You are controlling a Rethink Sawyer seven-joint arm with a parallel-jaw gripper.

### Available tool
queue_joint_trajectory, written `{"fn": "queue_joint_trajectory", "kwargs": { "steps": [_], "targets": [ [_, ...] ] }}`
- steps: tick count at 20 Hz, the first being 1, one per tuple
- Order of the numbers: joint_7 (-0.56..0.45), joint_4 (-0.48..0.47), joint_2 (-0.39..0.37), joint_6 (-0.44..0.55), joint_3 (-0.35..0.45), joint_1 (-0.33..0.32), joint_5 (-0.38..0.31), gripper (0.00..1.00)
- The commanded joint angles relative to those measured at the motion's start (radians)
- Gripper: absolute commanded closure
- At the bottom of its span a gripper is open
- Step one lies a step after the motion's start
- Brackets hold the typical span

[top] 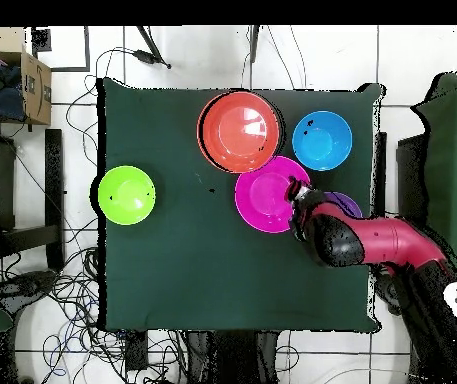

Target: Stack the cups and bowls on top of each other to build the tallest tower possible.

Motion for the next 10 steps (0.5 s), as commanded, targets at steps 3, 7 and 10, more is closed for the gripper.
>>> {"fn": "queue_joint_trajectory", "kwargs": {
  "steps": [3, 7, 10],
  "targets": [
    [-0.035, -0.004, 0.063, -0.061, -0.079, 0.061, -0.105, 0.00],
    [-0.030, -0.019, 0.071, -0.076, -0.112, 0.077, -0.117, 0.00],
    [-0.048, -0.015, 0.066, -0.060, -0.105, 0.061, -0.117, 0.00]
  ]
}}
